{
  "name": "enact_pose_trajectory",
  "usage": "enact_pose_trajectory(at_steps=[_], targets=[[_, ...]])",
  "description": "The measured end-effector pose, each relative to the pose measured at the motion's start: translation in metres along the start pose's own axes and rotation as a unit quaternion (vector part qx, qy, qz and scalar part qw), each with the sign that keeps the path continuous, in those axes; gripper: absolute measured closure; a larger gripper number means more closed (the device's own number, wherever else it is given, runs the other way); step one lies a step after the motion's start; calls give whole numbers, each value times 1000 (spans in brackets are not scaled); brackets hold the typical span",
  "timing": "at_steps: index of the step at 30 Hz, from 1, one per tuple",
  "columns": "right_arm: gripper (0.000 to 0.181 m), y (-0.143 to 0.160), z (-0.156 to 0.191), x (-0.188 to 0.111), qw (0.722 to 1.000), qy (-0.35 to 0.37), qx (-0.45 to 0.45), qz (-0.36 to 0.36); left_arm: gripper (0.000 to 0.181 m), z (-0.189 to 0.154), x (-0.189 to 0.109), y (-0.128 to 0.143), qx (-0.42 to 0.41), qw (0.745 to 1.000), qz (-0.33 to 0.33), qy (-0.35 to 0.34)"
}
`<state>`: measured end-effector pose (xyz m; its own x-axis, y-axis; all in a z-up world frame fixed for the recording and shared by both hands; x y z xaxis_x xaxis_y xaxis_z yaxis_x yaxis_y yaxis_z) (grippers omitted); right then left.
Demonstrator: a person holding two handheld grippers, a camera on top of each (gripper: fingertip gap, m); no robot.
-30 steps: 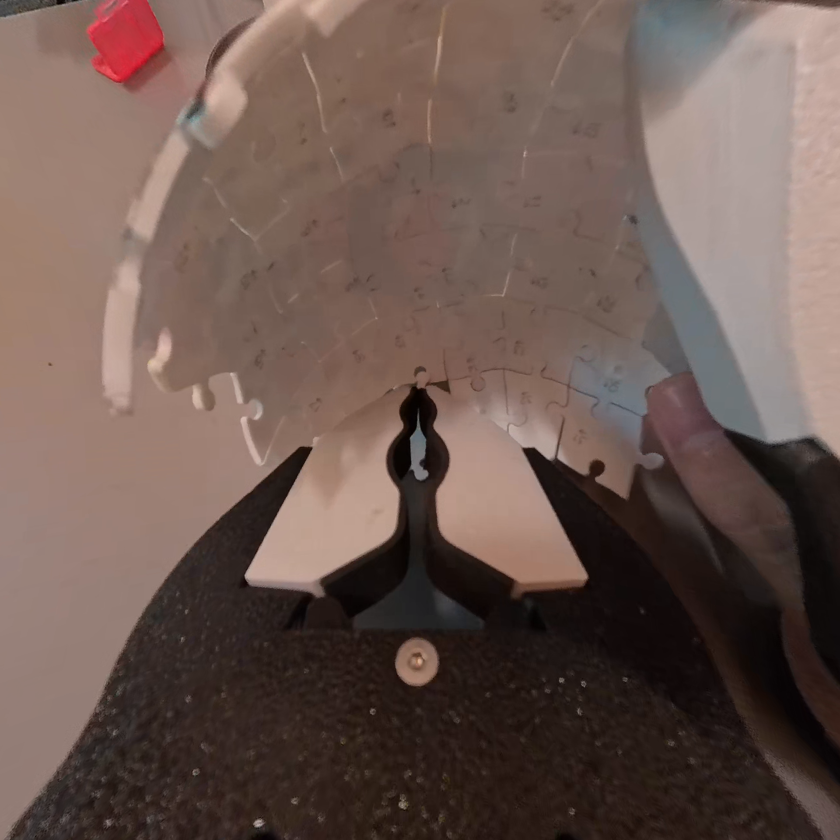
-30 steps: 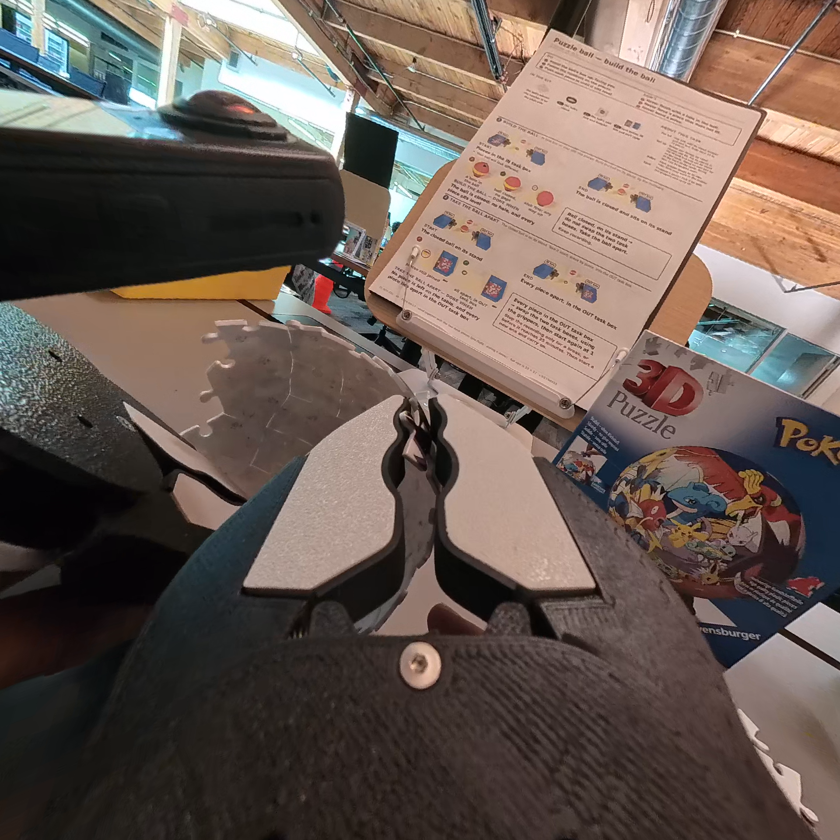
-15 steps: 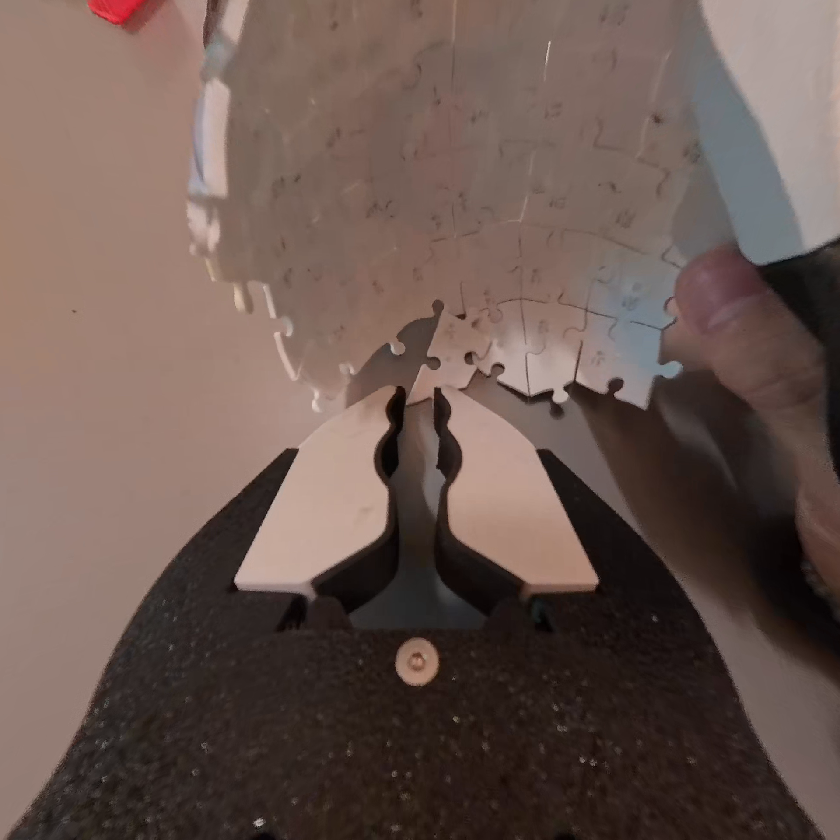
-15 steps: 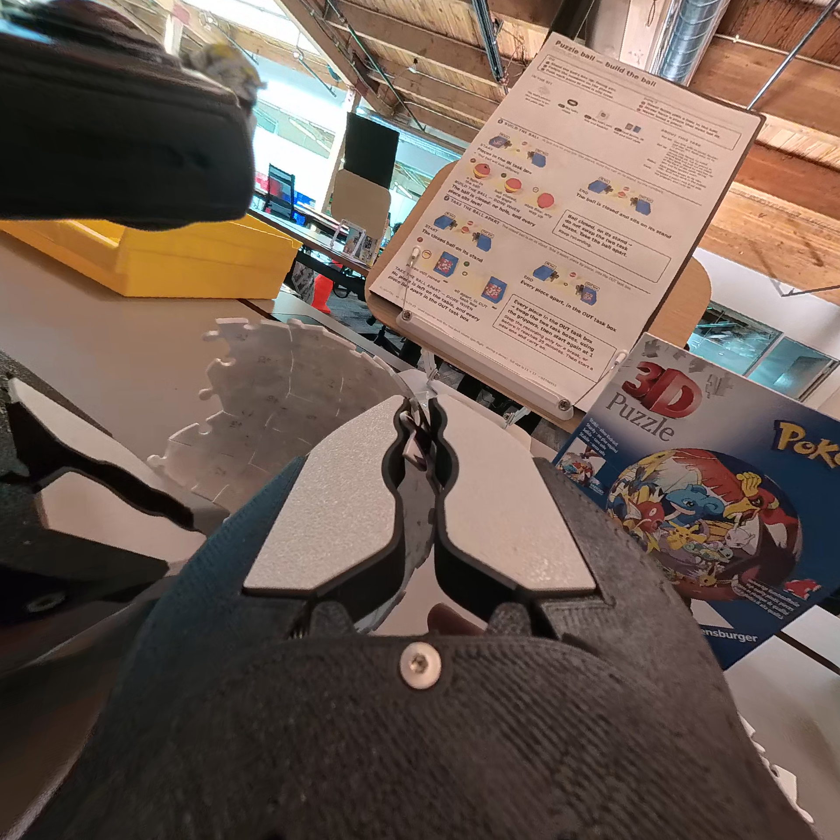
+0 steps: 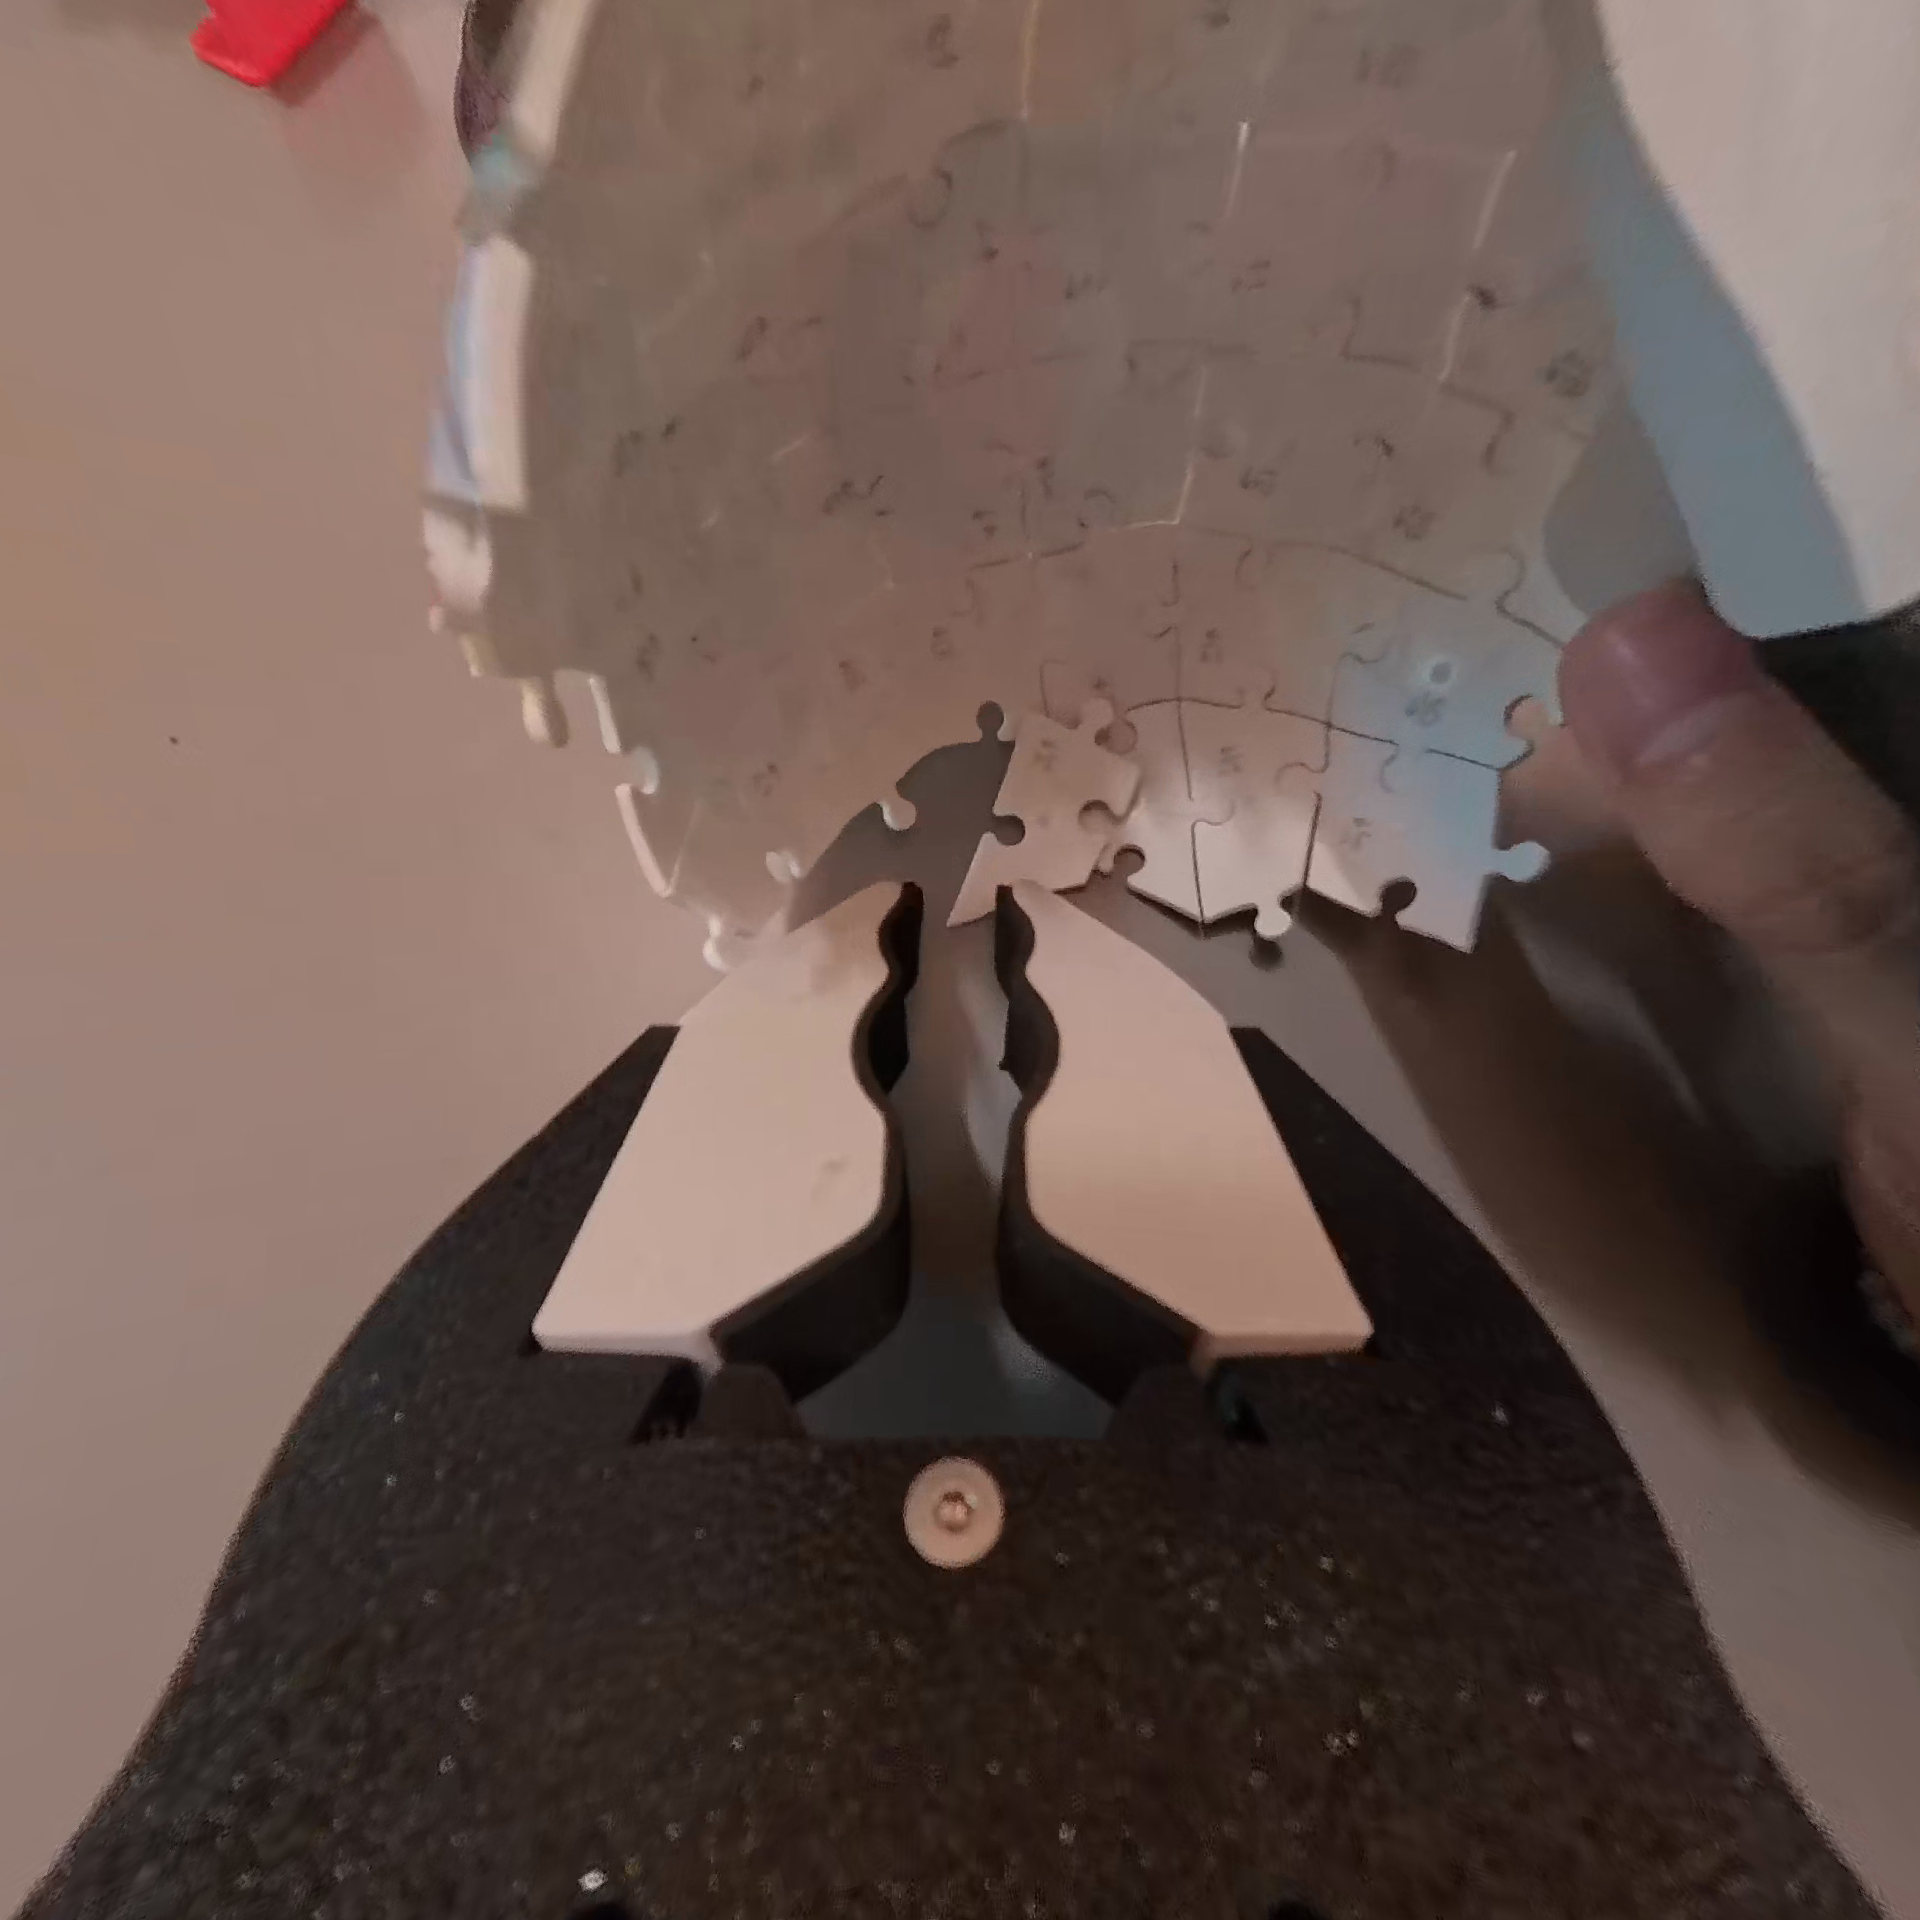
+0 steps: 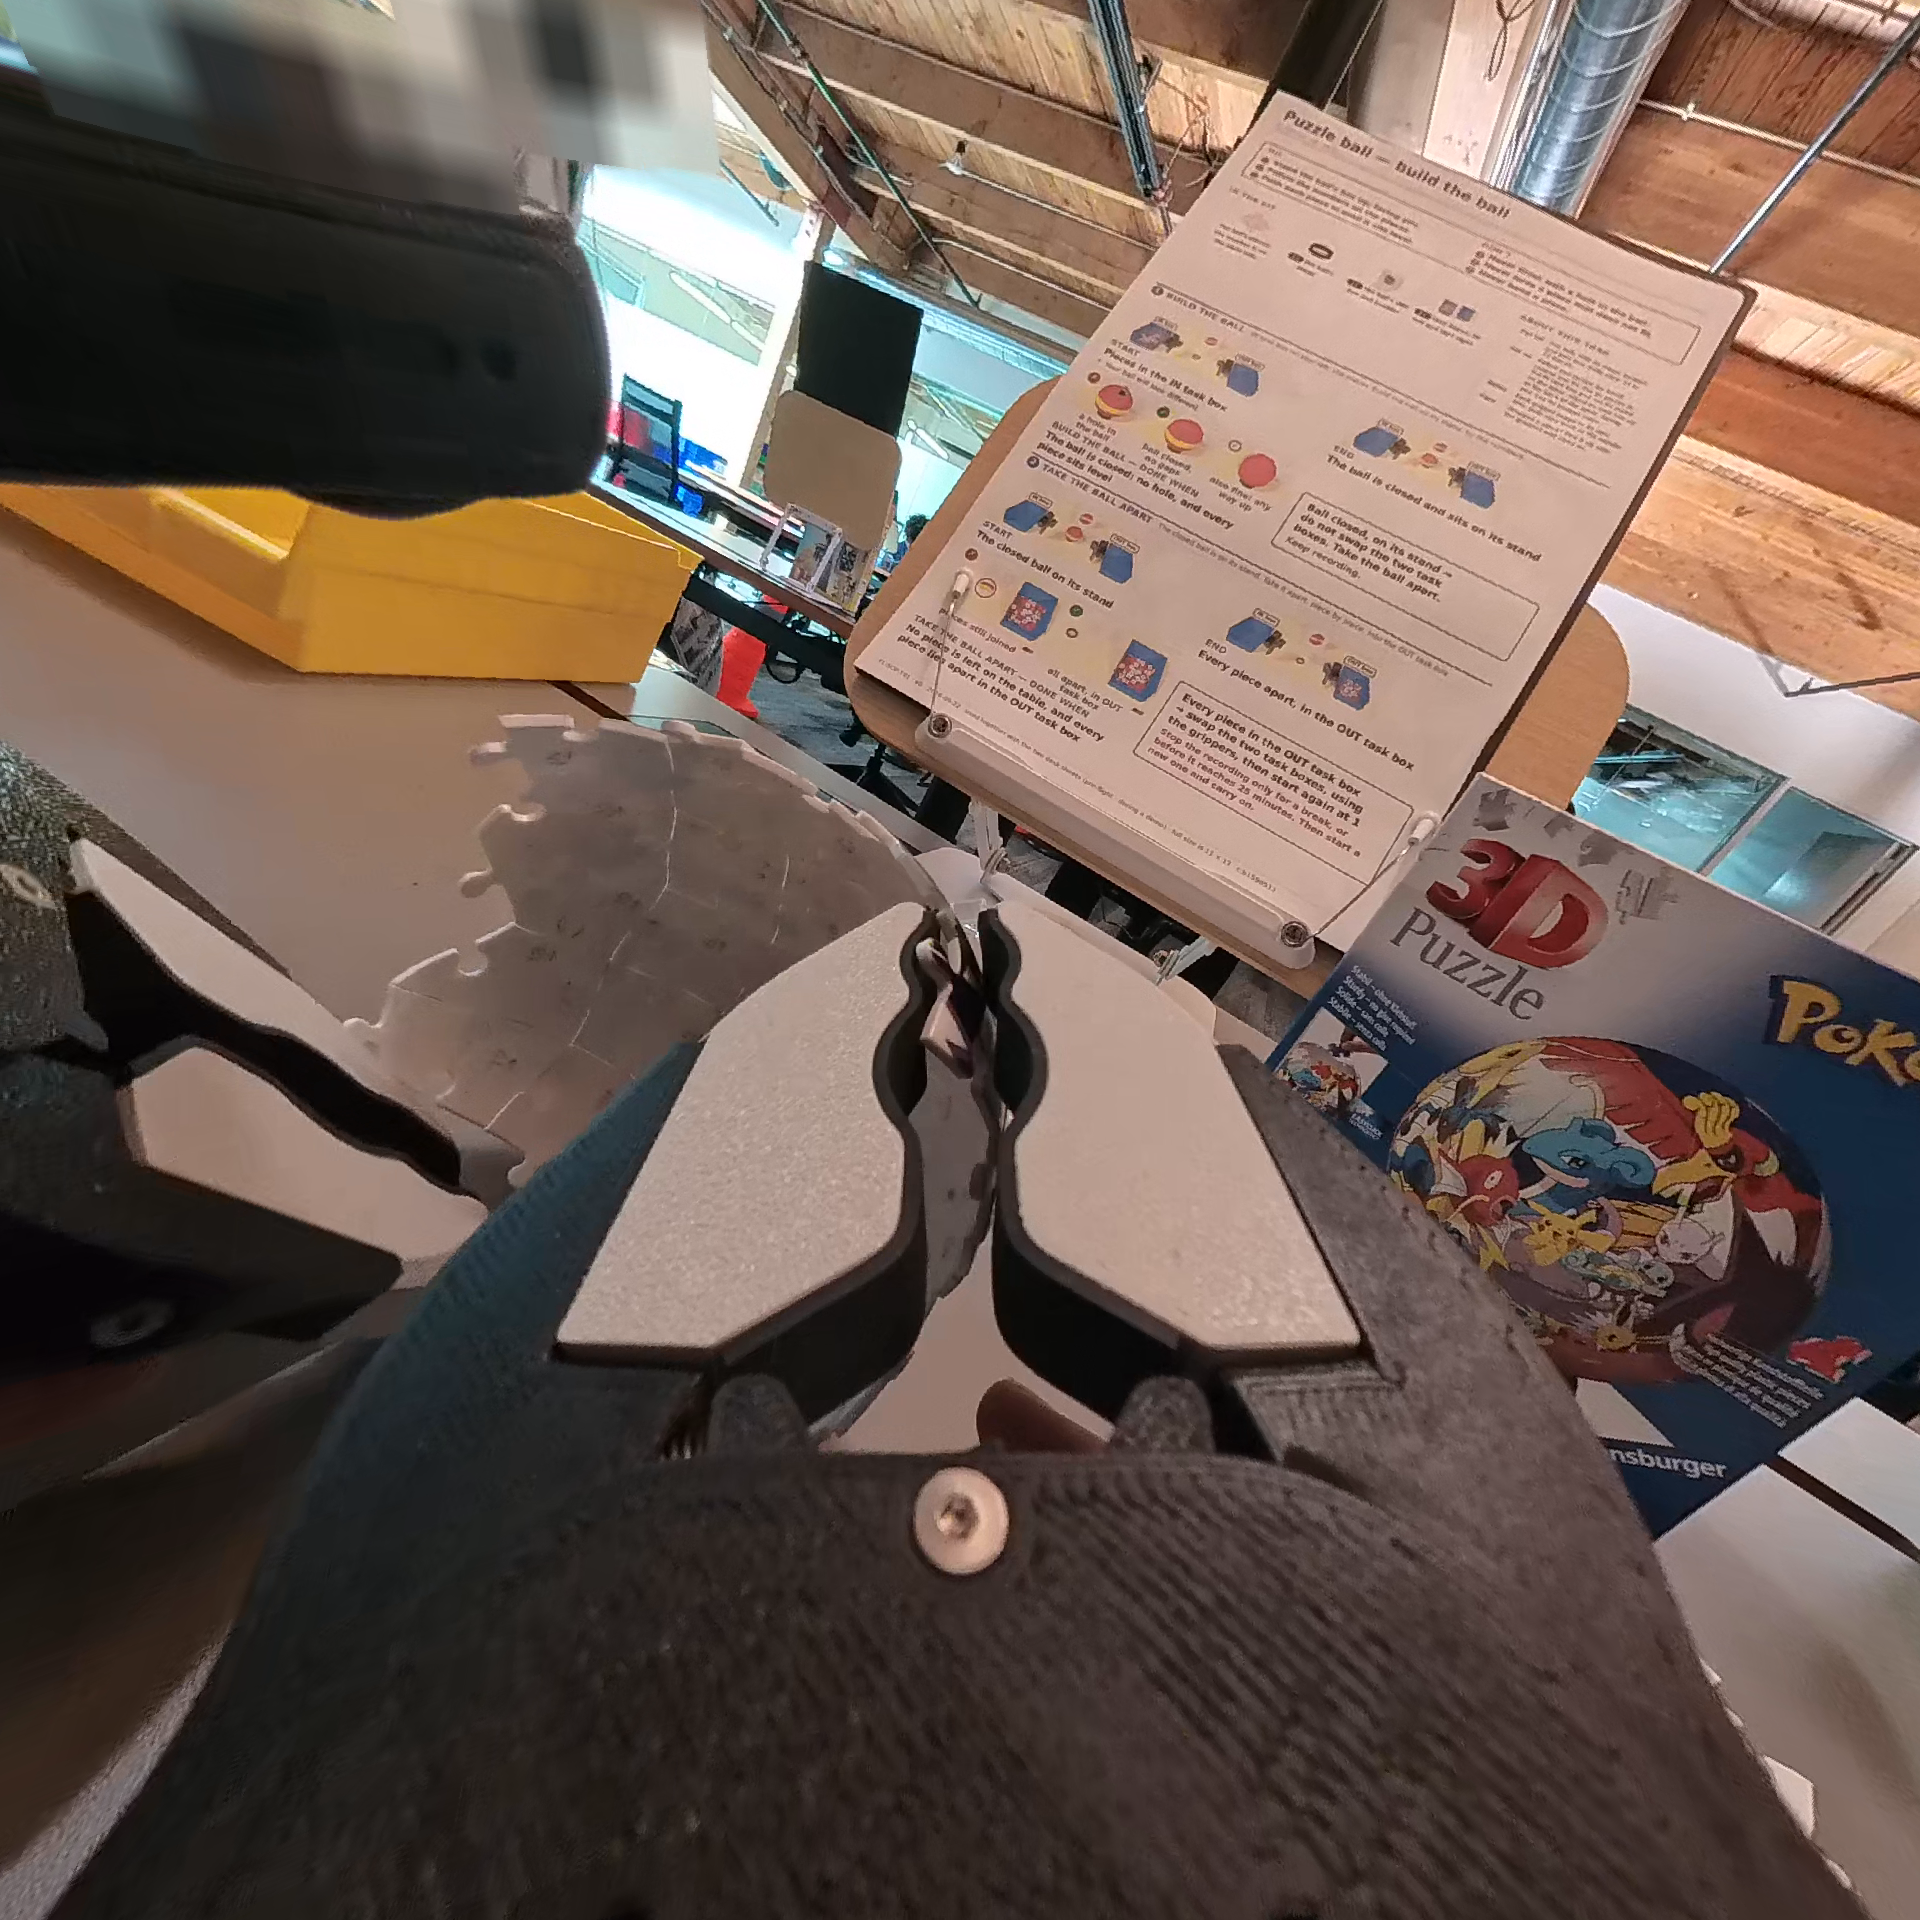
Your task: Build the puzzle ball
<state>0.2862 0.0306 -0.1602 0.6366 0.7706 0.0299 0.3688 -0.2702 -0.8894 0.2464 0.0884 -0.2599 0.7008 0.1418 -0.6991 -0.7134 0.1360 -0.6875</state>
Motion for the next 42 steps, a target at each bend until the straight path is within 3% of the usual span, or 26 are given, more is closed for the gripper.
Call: enact_pose_trajectory(at_steps=[12,15,23,33,42], targets=[[173,0,1,0,1000,-1,-1,-1,165,-17,-9,3,-4,999,13,41],[173,0,1,0,1000,-1,-2,-1,167,-17,-12,-6,11,999,-24,37],[173,0,1,0,1000,-1,-3,0,167,-20,-8,3,66,997,-16,35],[173,0,1,0,1000,-1,-4,0,175,-14,-1,-3,63,997,-27,26],[173,-1,1,0,1000,-2,-6,-1,164,-6,-9,2,56,998,-7,16]])
Point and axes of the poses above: each gripper's, where its closed fingertips meet, x out along the fingers, y out of its underside, z = x × y across the jaws, the point moved 2 cm from there along -x, back along the fingers, and after that the axes turned 14 degrees about -y, right-handed, at the moved point
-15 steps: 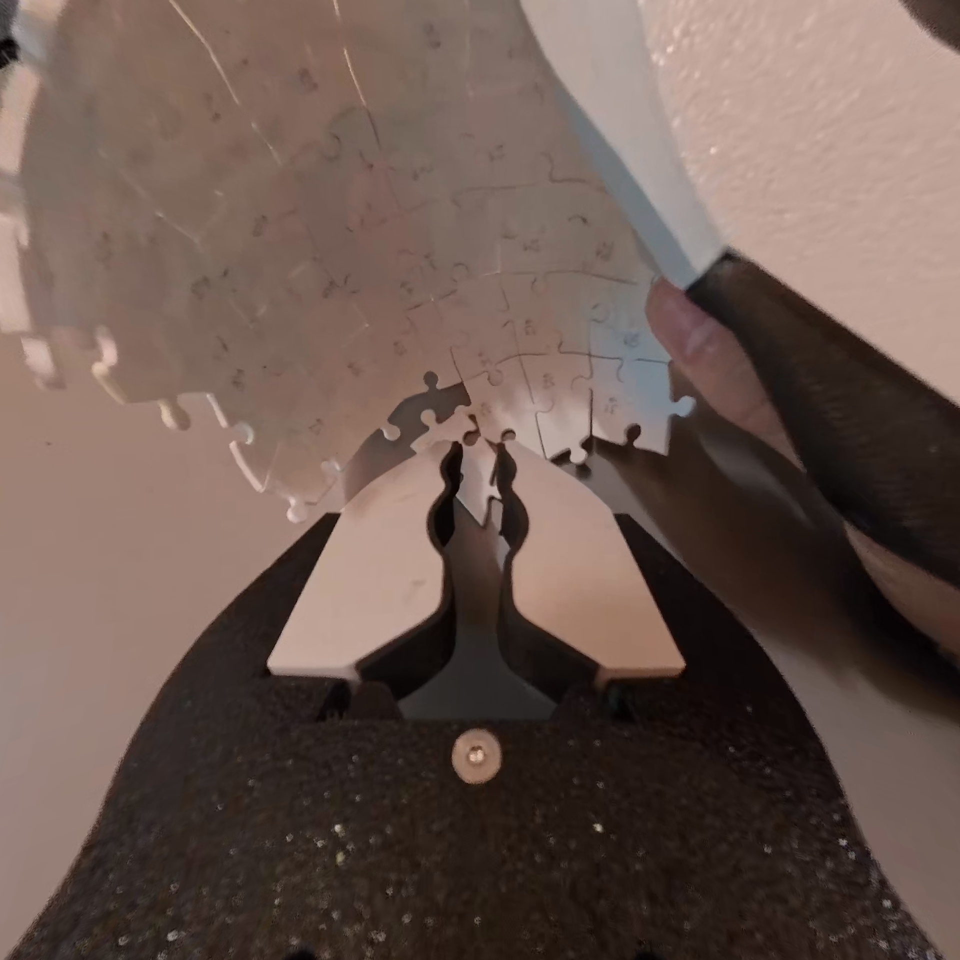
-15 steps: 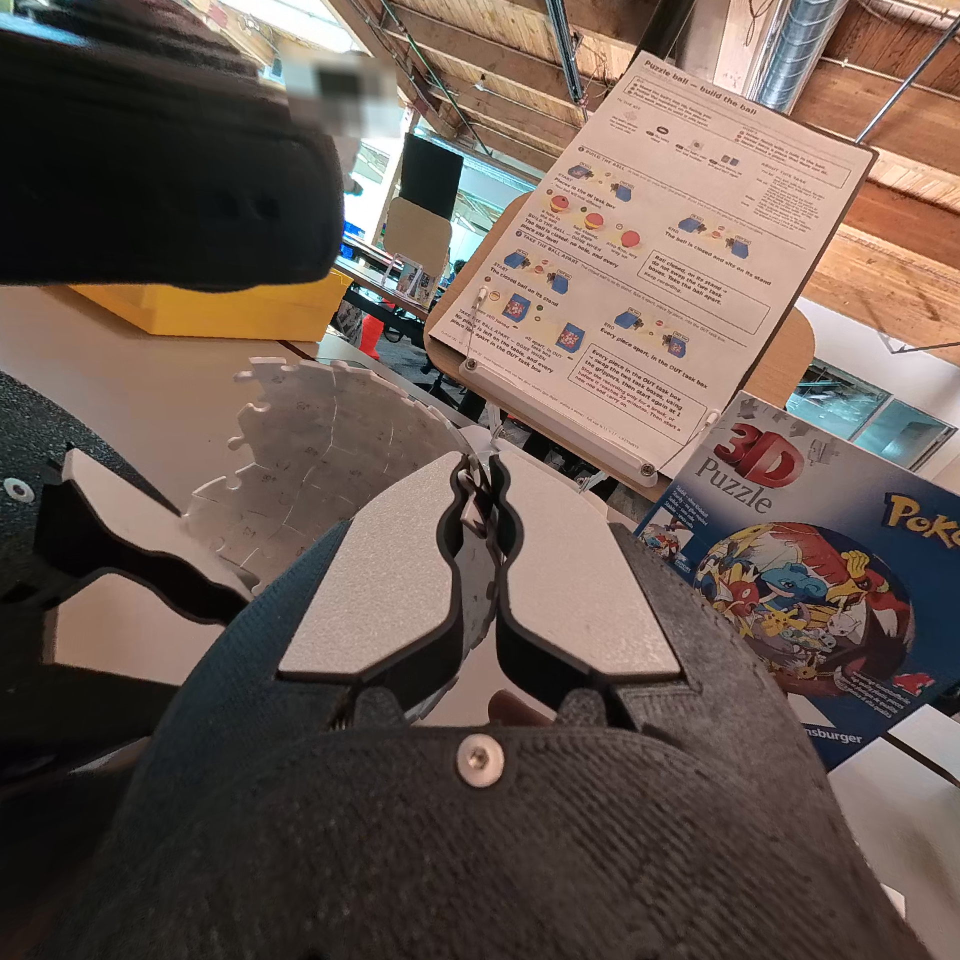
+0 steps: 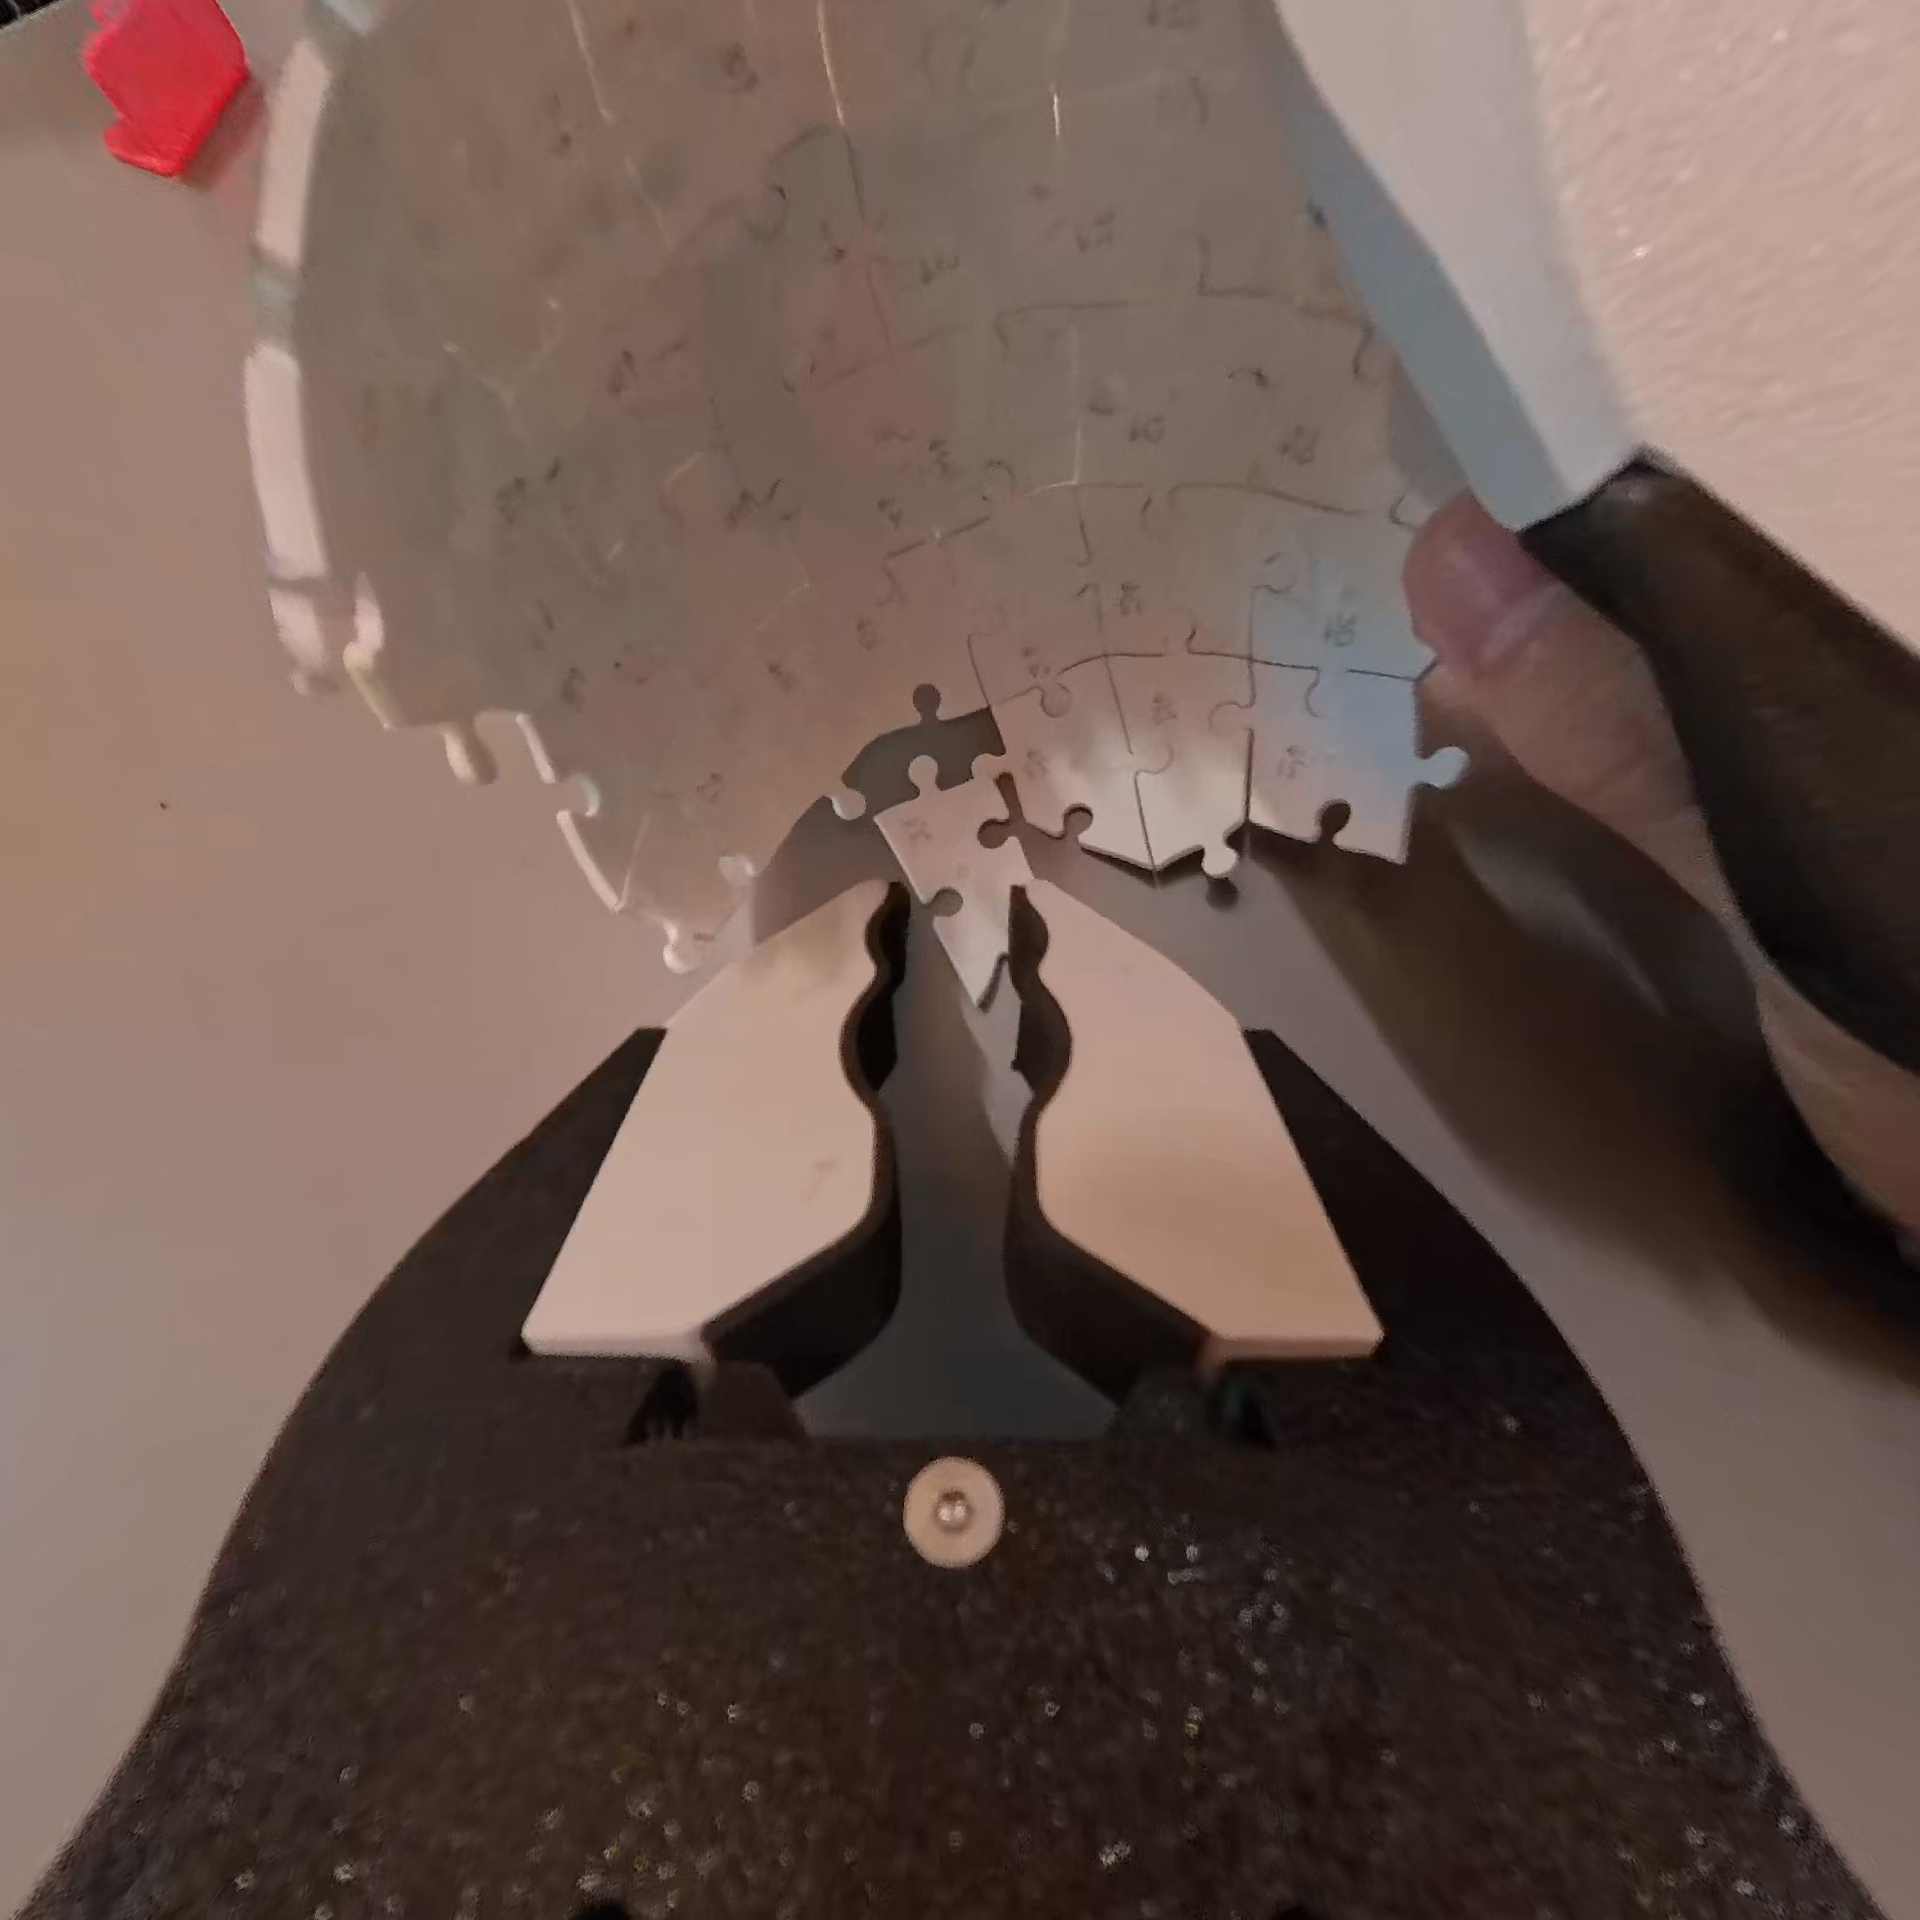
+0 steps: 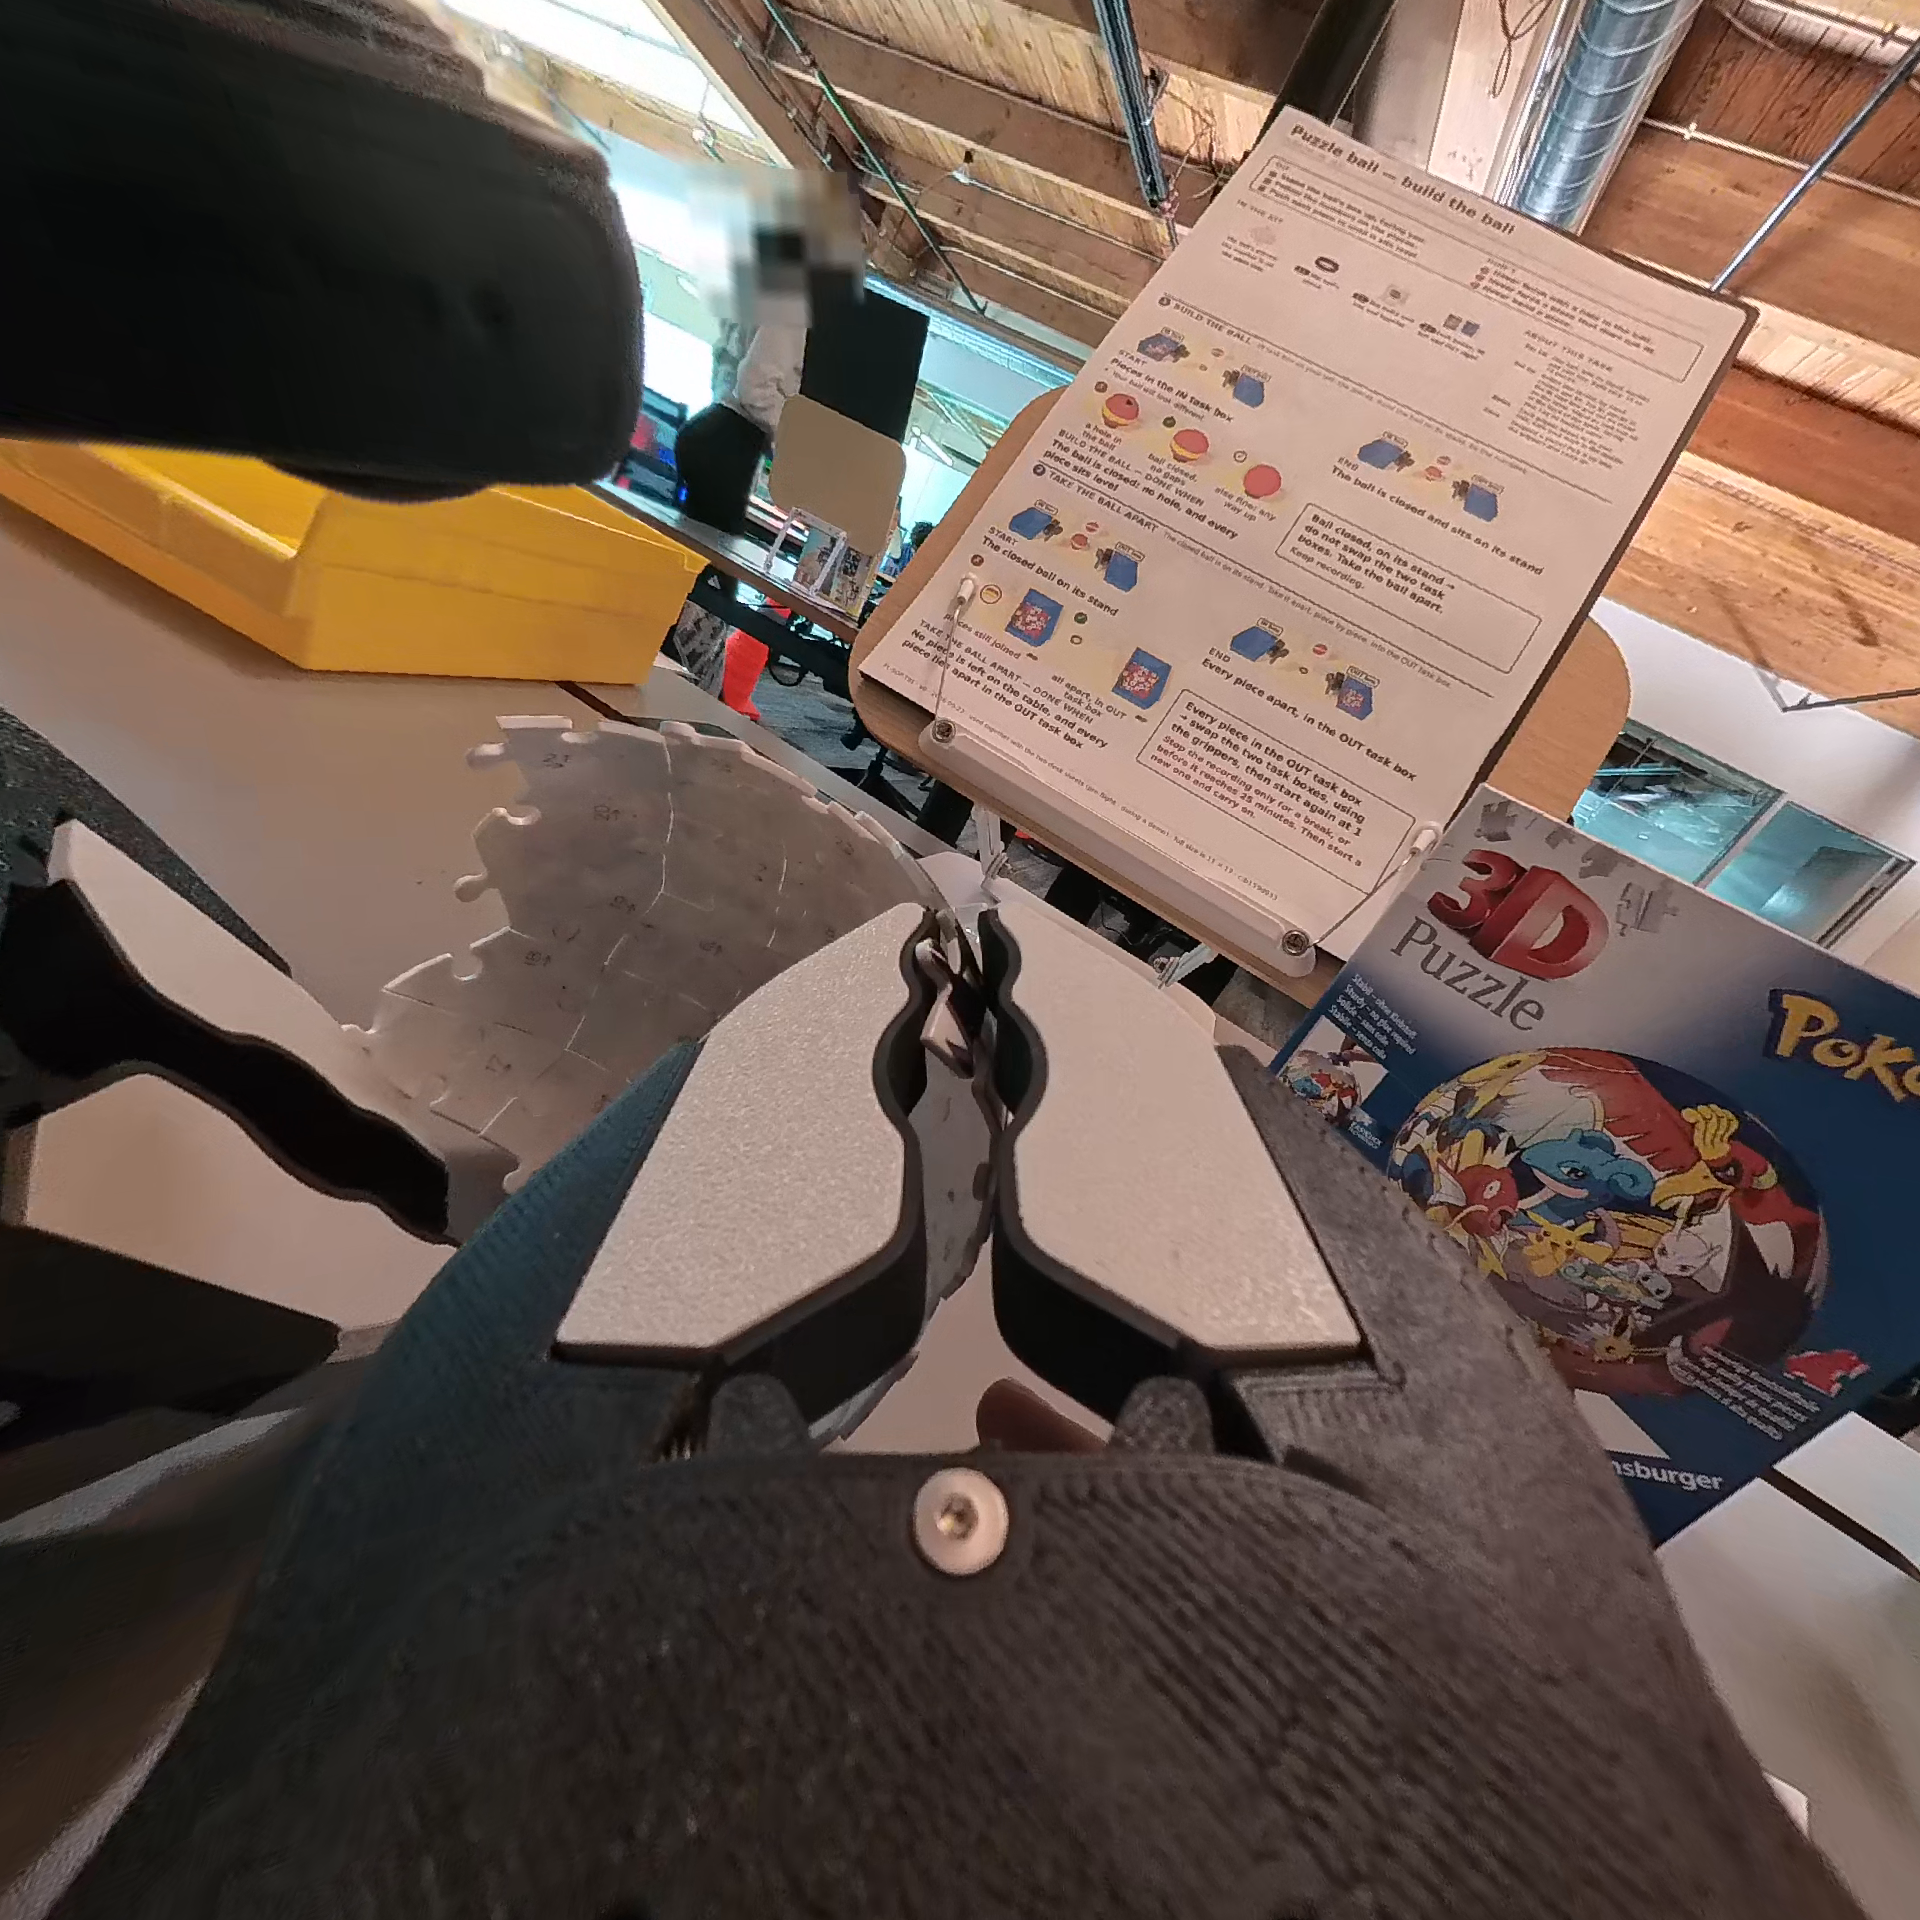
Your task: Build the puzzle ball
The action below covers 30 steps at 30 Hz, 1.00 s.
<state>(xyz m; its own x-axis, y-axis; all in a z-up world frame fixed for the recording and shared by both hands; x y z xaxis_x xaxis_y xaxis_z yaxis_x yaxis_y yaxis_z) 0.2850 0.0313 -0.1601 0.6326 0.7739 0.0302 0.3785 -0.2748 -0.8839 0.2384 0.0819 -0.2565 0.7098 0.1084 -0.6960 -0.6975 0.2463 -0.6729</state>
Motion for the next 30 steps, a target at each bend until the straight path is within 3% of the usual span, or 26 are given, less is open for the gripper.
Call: enact_pose_trajectory(at_steps=[6,8,19,30], targets=[[173,0,0,0,1000,0,1,0,166,1,4,0,-15,1000,11,-4],[173,0,0,0,1000,0,0,1,148,1,2,2,-13,1000,17,-2],[173,0,0,0,1000,-1,0,0,166,-2,4,3,-42,999,21,10],[173,0,1,1,1000,-2,-1,-1,168,-2,8,-2,-14,1000,3,-7]])
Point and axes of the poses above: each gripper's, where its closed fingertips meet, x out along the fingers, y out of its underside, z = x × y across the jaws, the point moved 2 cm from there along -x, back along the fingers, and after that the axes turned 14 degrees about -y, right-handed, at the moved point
